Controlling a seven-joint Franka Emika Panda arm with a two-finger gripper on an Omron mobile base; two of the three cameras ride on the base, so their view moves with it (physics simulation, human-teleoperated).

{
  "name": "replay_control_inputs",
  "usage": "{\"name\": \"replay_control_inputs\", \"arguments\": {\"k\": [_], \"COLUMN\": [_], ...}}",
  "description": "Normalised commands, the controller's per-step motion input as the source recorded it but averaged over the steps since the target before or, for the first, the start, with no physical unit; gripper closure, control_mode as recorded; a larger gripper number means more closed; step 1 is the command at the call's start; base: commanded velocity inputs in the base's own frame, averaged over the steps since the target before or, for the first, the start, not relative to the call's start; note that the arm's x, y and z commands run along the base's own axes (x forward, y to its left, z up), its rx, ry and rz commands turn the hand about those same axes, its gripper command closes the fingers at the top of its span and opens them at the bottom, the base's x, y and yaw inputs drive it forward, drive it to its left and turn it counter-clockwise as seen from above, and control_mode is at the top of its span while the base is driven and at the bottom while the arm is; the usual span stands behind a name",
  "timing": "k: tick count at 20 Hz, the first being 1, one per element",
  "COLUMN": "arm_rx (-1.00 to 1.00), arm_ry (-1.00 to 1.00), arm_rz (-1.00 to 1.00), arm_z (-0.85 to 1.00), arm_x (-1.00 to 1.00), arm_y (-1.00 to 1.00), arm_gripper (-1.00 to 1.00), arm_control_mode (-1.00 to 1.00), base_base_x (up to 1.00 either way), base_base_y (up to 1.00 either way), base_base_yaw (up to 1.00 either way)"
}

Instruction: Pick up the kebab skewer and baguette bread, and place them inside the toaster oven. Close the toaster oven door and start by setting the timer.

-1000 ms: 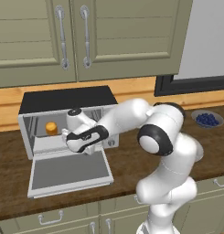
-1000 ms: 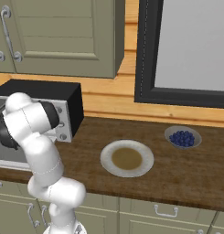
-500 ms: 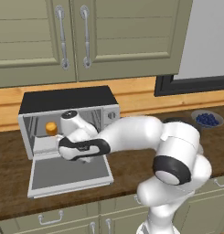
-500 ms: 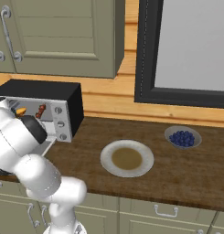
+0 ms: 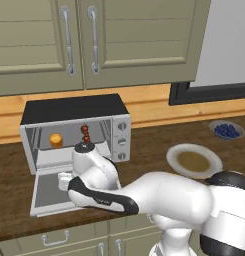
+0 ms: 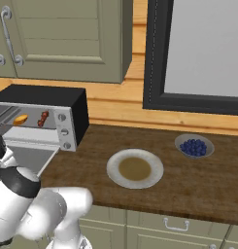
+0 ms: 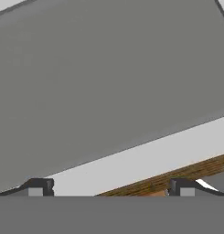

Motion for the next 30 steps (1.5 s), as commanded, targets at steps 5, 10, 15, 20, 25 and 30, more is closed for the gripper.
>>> {"name": "replay_control_inputs", "arguments": {"k": [5,10,15,20,25,30], "arm_rx": [0.03,0.00,0.00,-0.01,-0.02,-0.04], "arm_ry": [0.00,0.00,-0.05,0.00,0.00,0.00], "arm_rz": [0.36,0.19,0.13,0.08,0.01,0.00], "arm_z": [-0.16,-0.26,-0.16,-0.16,-0.16,-0.03], "arm_x": [-0.64,-0.04,0.10,0.07,0.27,0.31], "arm_y": [0.00,0.00,0.01,0.09,0.05,0.04], "arm_gripper": [-1.00,-1.00,-1.00,-1.00,-1.00,-1.00], "arm_control_mode": [-1.00,-1.00,-1.00,-1.00,-1.00,-1.00], "base_base_x": [0.00,0.00,0.00,0.00,0.00,0.00], "base_base_y": [0.00,0.00,0.00,0.00,0.00,0.00], "base_base_yaw": [0.00,0.00,0.00,0.00,0.00,0.00]}}
